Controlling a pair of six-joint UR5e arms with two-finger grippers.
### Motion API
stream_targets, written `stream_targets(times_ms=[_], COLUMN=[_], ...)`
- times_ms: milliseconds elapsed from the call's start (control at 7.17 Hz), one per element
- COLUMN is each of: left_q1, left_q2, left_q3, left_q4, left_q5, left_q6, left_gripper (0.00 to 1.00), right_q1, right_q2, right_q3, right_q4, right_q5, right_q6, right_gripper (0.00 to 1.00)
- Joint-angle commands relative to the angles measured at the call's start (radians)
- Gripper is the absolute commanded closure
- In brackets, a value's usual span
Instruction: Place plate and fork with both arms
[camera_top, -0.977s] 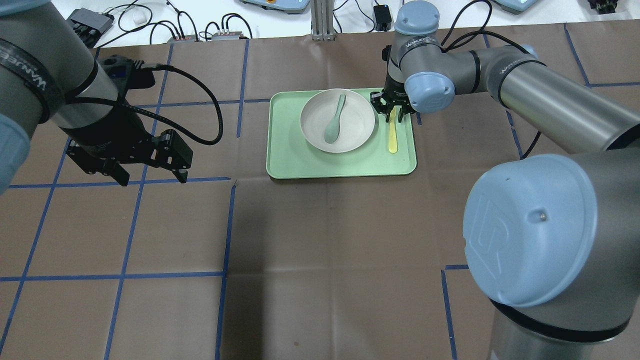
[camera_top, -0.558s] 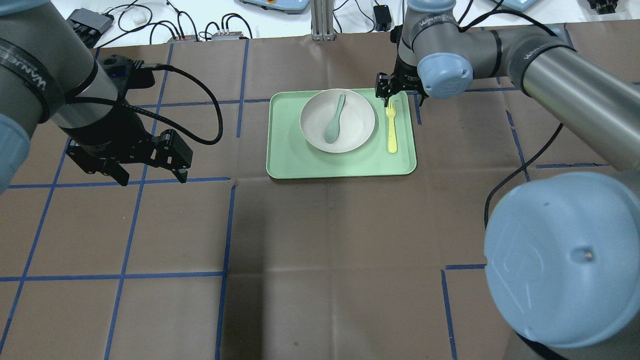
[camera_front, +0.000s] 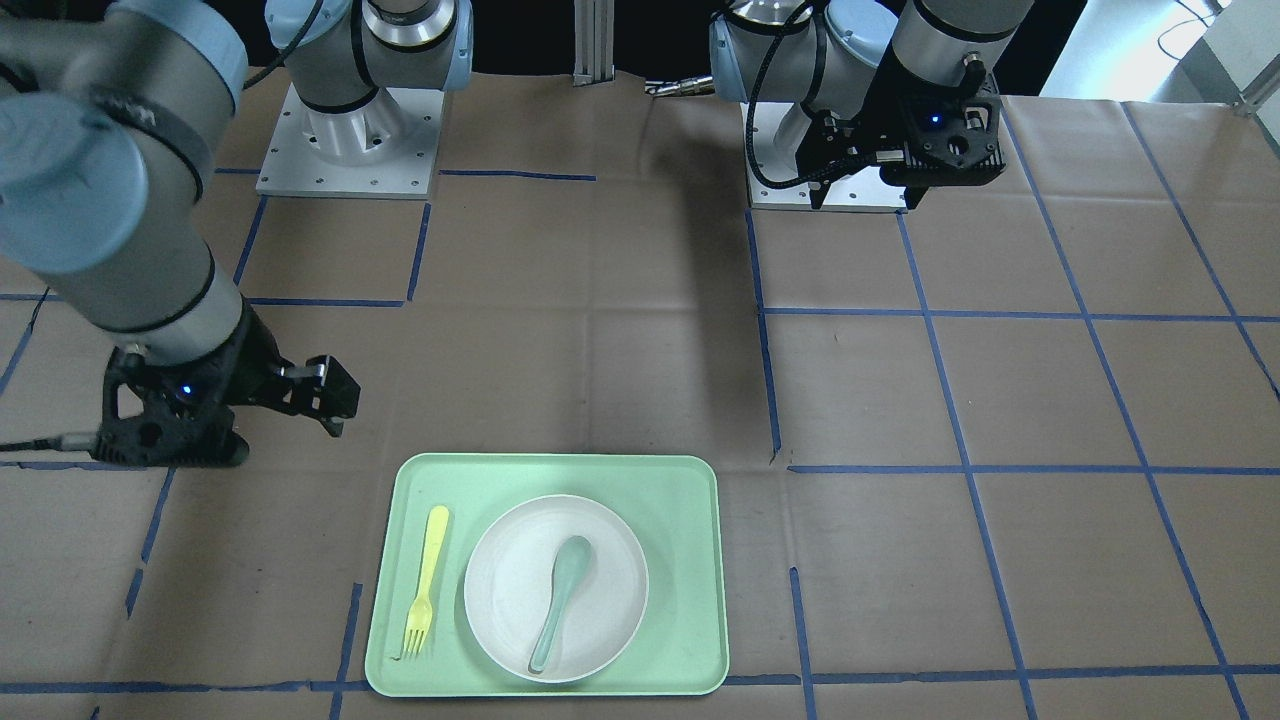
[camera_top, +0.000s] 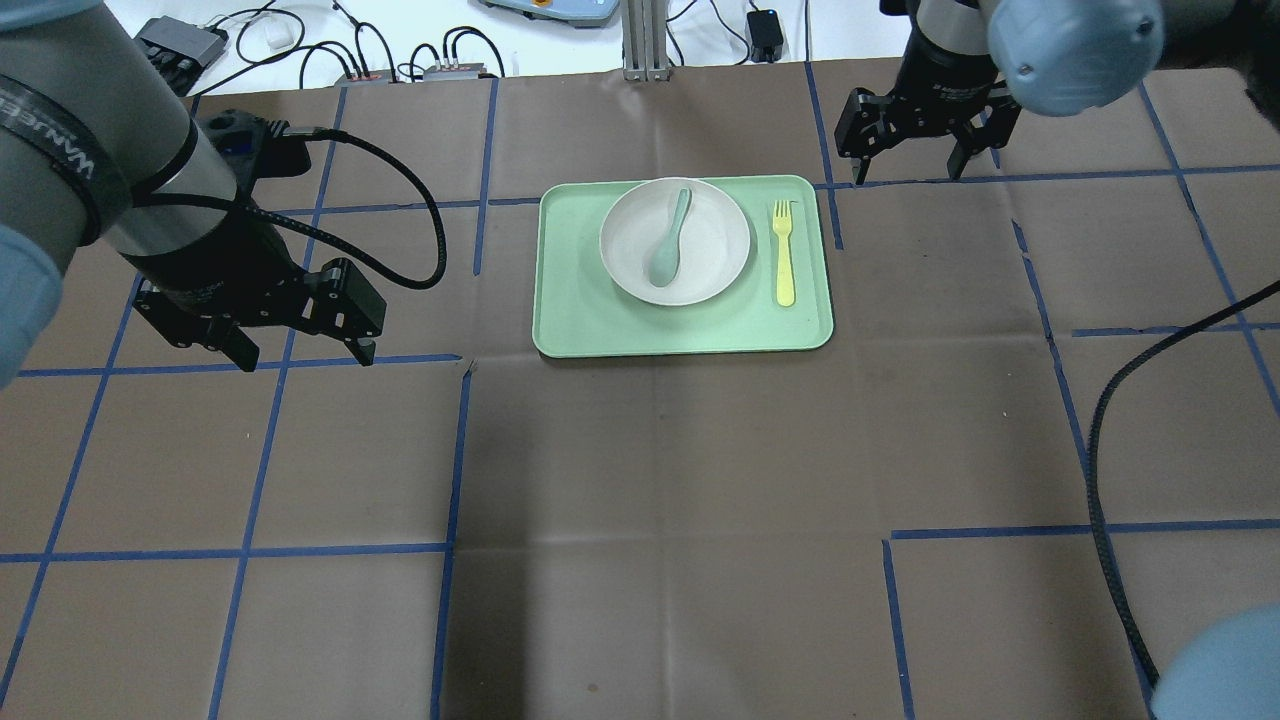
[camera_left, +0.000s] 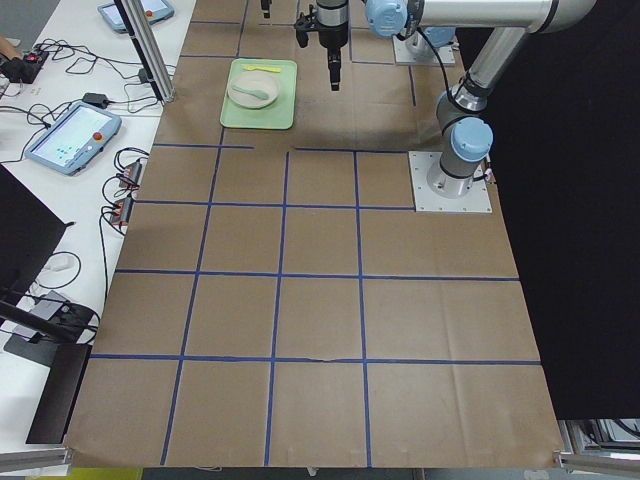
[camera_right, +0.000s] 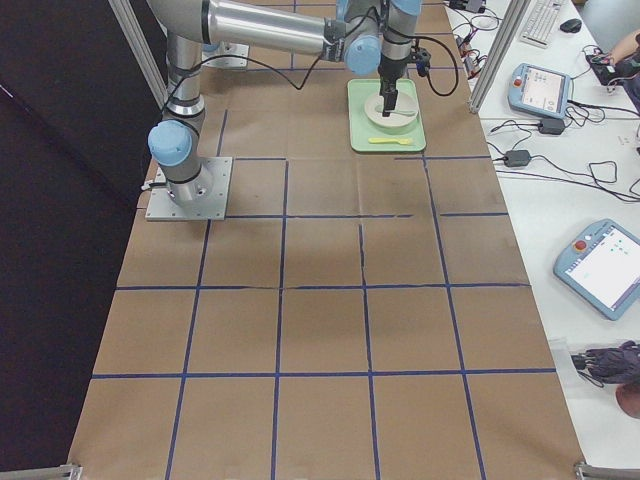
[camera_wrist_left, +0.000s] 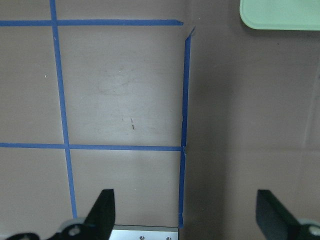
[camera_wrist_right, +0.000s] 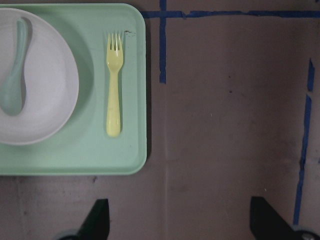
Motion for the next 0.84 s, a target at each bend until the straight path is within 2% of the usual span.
stream_targets(times_ms=[0, 140, 279, 419, 558, 698], left_q1=[0.0, 0.0, 0.0, 0.0, 0.0, 0.0], left_q2=[0.0, 0.0, 0.0, 0.0, 0.0, 0.0], left_q3=[-0.002, 0.0, 0.0, 0.0, 0.0, 0.0], left_q4=[0.0, 0.0, 0.0, 0.0, 0.0, 0.0], left_q5=[0.001, 0.001, 0.001, -0.001, -0.001, -0.001], left_q6=[0.0, 0.0, 0.0, 0.0, 0.0, 0.0], left_gripper=[0.0, 0.0, 0.0, 0.0, 0.0, 0.0], right_q1=[-0.007, 0.001, 0.018, 0.019, 0.021, 0.022], right_q2=[-0.144, -0.201, -0.244, -0.293, -0.329, -0.328], right_q3=[0.002, 0.016, 0.101, 0.185, 0.23, 0.225], right_q4=[0.155, 0.183, 0.184, 0.145, 0.064, 0.054], right_q5=[-0.003, 0.003, 0.007, 0.006, -0.003, 0.001], right_q6=[0.013, 0.058, 0.085, 0.083, 0.084, 0.087], right_gripper=[0.0, 0.0, 0.0, 0.0, 0.0, 0.0])
